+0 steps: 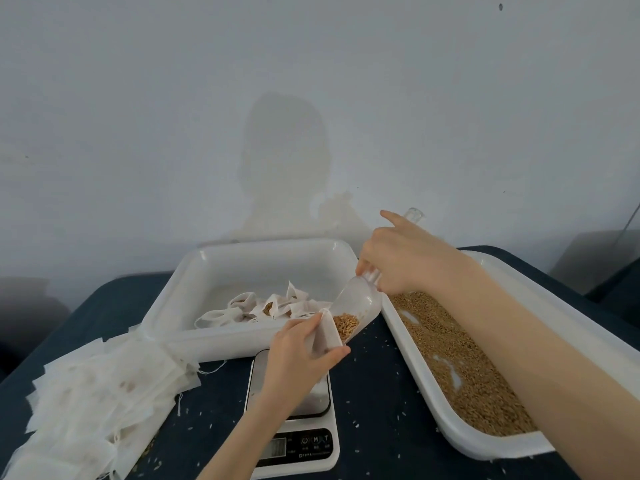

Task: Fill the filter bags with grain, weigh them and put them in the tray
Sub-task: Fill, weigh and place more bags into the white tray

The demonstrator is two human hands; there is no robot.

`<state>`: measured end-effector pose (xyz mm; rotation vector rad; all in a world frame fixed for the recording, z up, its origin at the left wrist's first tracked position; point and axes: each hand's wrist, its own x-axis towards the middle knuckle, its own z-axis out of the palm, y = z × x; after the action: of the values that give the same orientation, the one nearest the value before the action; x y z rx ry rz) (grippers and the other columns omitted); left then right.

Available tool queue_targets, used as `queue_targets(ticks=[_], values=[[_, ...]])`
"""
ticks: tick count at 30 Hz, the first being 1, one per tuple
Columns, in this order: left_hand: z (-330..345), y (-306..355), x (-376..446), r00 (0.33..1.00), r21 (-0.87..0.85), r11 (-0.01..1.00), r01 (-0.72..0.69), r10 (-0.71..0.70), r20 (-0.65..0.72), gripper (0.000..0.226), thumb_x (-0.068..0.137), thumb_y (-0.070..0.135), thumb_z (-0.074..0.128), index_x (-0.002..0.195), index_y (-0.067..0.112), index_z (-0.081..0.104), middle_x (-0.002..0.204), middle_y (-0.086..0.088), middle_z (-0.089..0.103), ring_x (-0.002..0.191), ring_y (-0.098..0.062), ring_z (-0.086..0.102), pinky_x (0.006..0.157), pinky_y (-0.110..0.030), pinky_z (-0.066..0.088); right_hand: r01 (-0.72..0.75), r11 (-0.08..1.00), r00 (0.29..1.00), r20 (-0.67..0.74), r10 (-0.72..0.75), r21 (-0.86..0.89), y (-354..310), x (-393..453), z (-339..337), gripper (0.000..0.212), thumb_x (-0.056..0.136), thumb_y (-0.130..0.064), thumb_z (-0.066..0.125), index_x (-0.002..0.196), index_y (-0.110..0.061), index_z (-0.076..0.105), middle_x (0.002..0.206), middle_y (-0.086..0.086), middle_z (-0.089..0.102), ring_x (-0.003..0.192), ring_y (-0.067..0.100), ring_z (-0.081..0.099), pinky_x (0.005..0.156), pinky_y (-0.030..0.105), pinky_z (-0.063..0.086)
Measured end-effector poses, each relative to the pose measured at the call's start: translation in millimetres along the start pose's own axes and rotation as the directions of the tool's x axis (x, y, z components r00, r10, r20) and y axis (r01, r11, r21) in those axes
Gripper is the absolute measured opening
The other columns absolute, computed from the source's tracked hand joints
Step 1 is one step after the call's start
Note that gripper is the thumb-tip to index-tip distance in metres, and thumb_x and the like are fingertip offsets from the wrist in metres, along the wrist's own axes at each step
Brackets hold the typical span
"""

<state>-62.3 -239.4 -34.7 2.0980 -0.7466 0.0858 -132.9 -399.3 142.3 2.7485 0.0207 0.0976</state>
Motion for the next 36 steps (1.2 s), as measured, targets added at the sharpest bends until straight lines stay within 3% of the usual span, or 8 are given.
queue_targets(ticks=[7, 11, 16, 22, 36], values=[[8, 5, 2, 1.000, -0.012, 0.999, 0.030, -0.030, 0.007, 0.082, 0.070, 0.058, 0.071, 0.140, 0.024, 0.046, 0.131, 0.009, 0.052, 0.120, -0.010, 0.047, 0.103, -0.034, 0.042, 0.020, 0.997, 0.999, -0.032, -0.022, -0.074, -4, 1, -9, 0.041, 0.084, -0.007, 0.054, 0.115, -0.031, 0.066, 0.103, -0.006, 0.068, 0.113, 0.012, 0.054, 0.119, 0.037, -0.006], [8, 9, 4, 1.000, -0.043, 0.999, 0.024, -0.024, -0.003, 0.081, 0.071, 0.056, 0.073, 0.140, 0.022, 0.047, 0.130, 0.009, 0.053, 0.118, -0.008, 0.047, 0.102, -0.030, 0.041, 0.008, 0.998, 1.000, -0.026, -0.010, -0.070, -2, 2, -12, 0.040, 0.084, -0.008, 0.054, 0.114, -0.031, 0.066, 0.102, -0.006, 0.067, 0.111, 0.013, 0.055, 0.119, 0.037, -0.004], [7, 9, 4, 1.000, -0.069, 0.998, 0.017, -0.016, 0.005, 0.078, 0.072, 0.052, 0.074, 0.139, 0.022, 0.048, 0.129, 0.010, 0.054, 0.117, -0.006, 0.047, 0.101, -0.028, 0.041, 0.005, 1.000, 1.000, 0.002, -0.005, -0.027, 5, 2, -6, 0.038, 0.086, -0.012, 0.058, 0.115, -0.034, 0.066, 0.086, -0.026, 0.045, 0.108, 0.010, 0.056, 0.119, 0.037, 0.002], [14, 10, 4, 0.999, -0.089, 0.995, 0.034, -0.030, 0.039, 0.079, 0.072, 0.053, 0.074, 0.139, 0.021, 0.048, 0.128, 0.008, 0.054, 0.117, -0.009, 0.049, 0.102, -0.035, 0.043, -0.001, 1.000, 1.000, 0.021, 0.001, 0.003, 11, -1, -1, 0.040, 0.083, -0.011, 0.067, 0.118, -0.032, 0.066, 0.108, -0.014, 0.067, 0.113, 0.008, 0.055, 0.119, 0.036, 0.000], [18, 10, 5, 0.997, -0.143, 0.988, 0.049, -0.040, 0.067, 0.080, 0.072, 0.050, 0.075, 0.140, 0.019, 0.047, 0.122, 0.015, 0.051, 0.116, -0.004, 0.047, 0.102, -0.029, 0.041, 0.002, 0.998, 1.000, 0.023, -0.001, -0.063, 7, 1, -3, 0.040, 0.086, -0.013, 0.068, 0.121, -0.030, 0.064, 0.112, -0.006, 0.067, 0.119, 0.012, 0.053, 0.119, 0.035, -0.001]])
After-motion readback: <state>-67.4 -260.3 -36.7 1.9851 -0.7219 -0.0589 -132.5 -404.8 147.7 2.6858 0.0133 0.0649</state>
